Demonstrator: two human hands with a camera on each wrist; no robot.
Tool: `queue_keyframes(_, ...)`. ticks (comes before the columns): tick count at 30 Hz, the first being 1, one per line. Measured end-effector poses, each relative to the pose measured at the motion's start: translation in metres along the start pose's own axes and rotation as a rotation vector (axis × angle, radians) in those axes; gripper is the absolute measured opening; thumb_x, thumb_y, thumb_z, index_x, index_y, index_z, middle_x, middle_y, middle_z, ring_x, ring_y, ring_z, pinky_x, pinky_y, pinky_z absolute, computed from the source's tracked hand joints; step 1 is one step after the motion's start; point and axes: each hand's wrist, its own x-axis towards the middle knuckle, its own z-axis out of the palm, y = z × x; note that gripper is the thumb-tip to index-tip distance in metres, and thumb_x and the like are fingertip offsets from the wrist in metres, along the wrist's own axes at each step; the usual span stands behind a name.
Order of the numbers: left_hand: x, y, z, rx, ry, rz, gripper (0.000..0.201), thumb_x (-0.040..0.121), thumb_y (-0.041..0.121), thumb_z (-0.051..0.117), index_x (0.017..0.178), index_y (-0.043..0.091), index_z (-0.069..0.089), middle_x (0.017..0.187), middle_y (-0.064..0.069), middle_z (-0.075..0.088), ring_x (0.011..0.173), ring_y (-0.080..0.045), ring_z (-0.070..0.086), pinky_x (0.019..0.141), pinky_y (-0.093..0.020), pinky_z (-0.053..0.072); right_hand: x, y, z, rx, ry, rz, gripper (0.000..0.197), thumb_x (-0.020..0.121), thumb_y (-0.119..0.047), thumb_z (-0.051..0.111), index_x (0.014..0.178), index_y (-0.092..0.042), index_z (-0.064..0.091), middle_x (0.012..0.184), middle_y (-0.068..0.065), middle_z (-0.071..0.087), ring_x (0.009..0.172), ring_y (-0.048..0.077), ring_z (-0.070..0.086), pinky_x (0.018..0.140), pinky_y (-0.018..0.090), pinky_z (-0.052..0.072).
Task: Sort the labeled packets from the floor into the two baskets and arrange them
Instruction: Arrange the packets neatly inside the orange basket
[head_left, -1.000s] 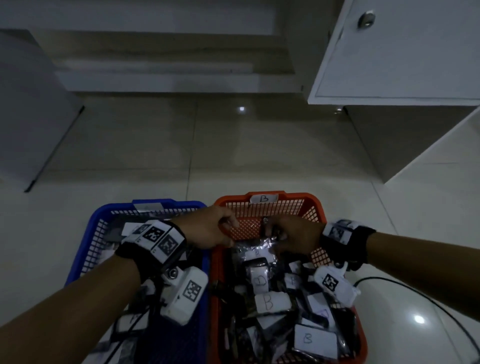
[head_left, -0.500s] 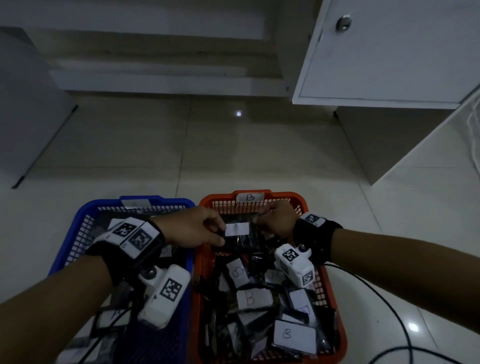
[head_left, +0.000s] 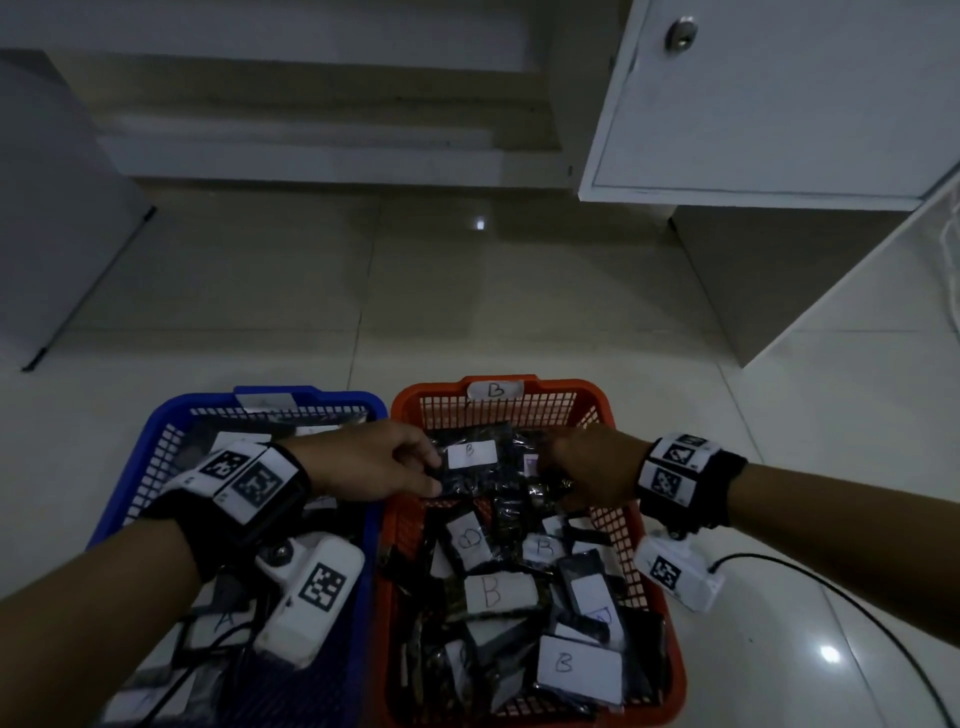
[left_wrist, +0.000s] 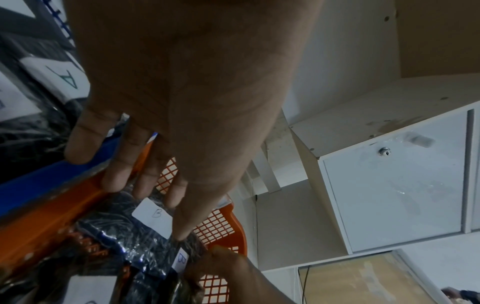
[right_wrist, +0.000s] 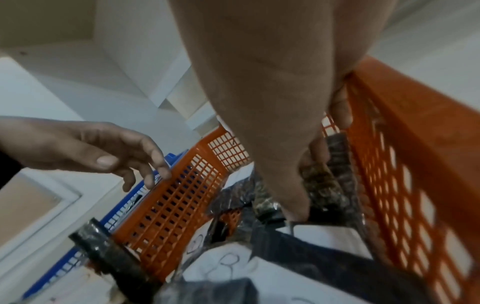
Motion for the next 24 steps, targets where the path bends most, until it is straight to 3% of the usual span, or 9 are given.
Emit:
queue_keyframes(3, 0.0, 0.007, 0.0, 0.002, -0.019, 0.005, 0.031, 0.091, 0.037, 0.068, 0.12, 0.032, 0.06, 0.113, 0.013, 0.065, 0.103, -0.001, 0.059, 0.079, -0.017, 0.049, -0.002, 0.003, -0.006, 0.137, -0.037, -0.016, 0.024, 0.089, -0.029, 0.073, 0.111, -0.018, 0.071, 0.105, -0.002, 0.071, 0.094, 0.013, 0.066, 0.084, 0.034, 0.058)
queue_keyframes(6, -0.001, 0.01, -0.001, 0.016, -0.013, 0.012, 0.031, 0.091, 0.039, 0.068, 0.12, 0.034, 0.06, 0.113, 0.015, 0.065, 0.104, 0.0, 0.059, 0.085, -0.018, 0.05, -0.004, 0.003, -0.012, 0.341, 0.096, -0.027, 0.027, 0.09, -0.031, 0.073, 0.114, -0.019, 0.067, 0.105, -0.005, 0.071, 0.09, 0.006, 0.066, 0.079, 0.024, 0.056)
queue_keyframes(8, -0.003, 0.01, 0.0, 0.019, -0.01, 0.013, 0.031, 0.091, 0.038, 0.068, 0.121, 0.034, 0.06, 0.113, 0.015, 0.065, 0.105, -0.001, 0.059, 0.087, -0.019, 0.05, -0.002, -0.005, -0.013, 0.531, 0.135, -0.011, 0.03, 0.088, -0.036, 0.075, 0.111, -0.018, 0.068, 0.102, -0.006, 0.072, 0.089, 0.008, 0.067, 0.08, 0.027, 0.057)
queue_keyframes(11, -0.005, 0.01, 0.001, 0.017, -0.013, 0.02, 0.031, 0.092, 0.034, 0.068, 0.122, 0.031, 0.059, 0.114, 0.011, 0.065, 0.104, -0.002, 0.06, 0.084, -0.017, 0.049, 0.006, -0.024, -0.008, 0.693, 0.072, -0.029, 0.029, 0.09, -0.044, 0.071, 0.106, -0.02, 0.072, 0.097, -0.006, 0.074, 0.09, 0.012, 0.069, 0.085, 0.033, 0.058)
queue_keyframes(13, -0.006, 0.008, 0.003, 0.011, -0.025, 0.015, 0.032, 0.092, 0.032, 0.068, 0.122, 0.029, 0.059, 0.115, 0.009, 0.065, 0.106, -0.004, 0.06, 0.087, -0.018, 0.05, 0.014, -0.032, -0.003, 0.597, 0.089, -0.035, 0.025, 0.096, -0.038, 0.063, 0.104, -0.017, 0.074, 0.096, -0.002, 0.075, 0.089, 0.017, 0.07, 0.085, 0.038, 0.059)
queue_keyframes(15, -0.007, 0.005, 0.005, 0.011, -0.031, 0.007, 0.032, 0.09, 0.034, 0.07, 0.121, 0.03, 0.06, 0.117, 0.009, 0.064, 0.11, -0.006, 0.06, 0.097, -0.025, 0.05, 0.021, -0.031, -0.002, 0.39, 0.135, -0.002, 0.018, 0.099, -0.022, 0.058, 0.104, -0.014, 0.073, 0.102, 0.004, 0.074, 0.091, 0.021, 0.07, 0.085, 0.042, 0.059)
queue_keyframes(18, -0.007, -0.001, 0.007, 0.033, -0.037, -0.003, 0.034, 0.087, 0.043, 0.071, 0.119, 0.035, 0.061, 0.121, 0.013, 0.061, 0.114, -0.005, 0.057, 0.104, -0.031, 0.048, 0.025, -0.015, -0.009, 0.094, 0.247, 0.084, 0.024, 0.09, -0.009, 0.062, 0.109, -0.019, 0.072, 0.107, 0.003, 0.072, 0.094, 0.02, 0.069, 0.08, 0.035, 0.059)
queue_keyframes(21, -0.007, -0.003, 0.008, 0.047, -0.035, 0.001, 0.035, 0.087, 0.048, 0.07, 0.119, 0.038, 0.061, 0.121, 0.015, 0.061, 0.113, -0.004, 0.056, 0.104, -0.031, 0.047, 0.024, 0.002, -0.012, 0.0, 0.2, 0.159, 0.02, 0.09, -0.023, 0.066, 0.108, -0.017, 0.069, 0.101, 0.002, 0.072, 0.092, 0.019, 0.07, 0.079, 0.034, 0.059)
queue_keyframes(24, -0.005, -0.003, 0.009, 0.035, -0.04, 0.004, 0.033, 0.088, 0.045, 0.07, 0.119, 0.035, 0.061, 0.12, 0.014, 0.062, 0.112, -0.004, 0.058, 0.105, -0.032, 0.047, 0.024, 0.003, -0.008, -0.07, 0.135, 0.184, 0.043, 0.081, -0.052, 0.071, 0.108, -0.019, 0.068, 0.099, 0.0, 0.072, 0.089, 0.018, 0.069, 0.078, 0.037, 0.06)
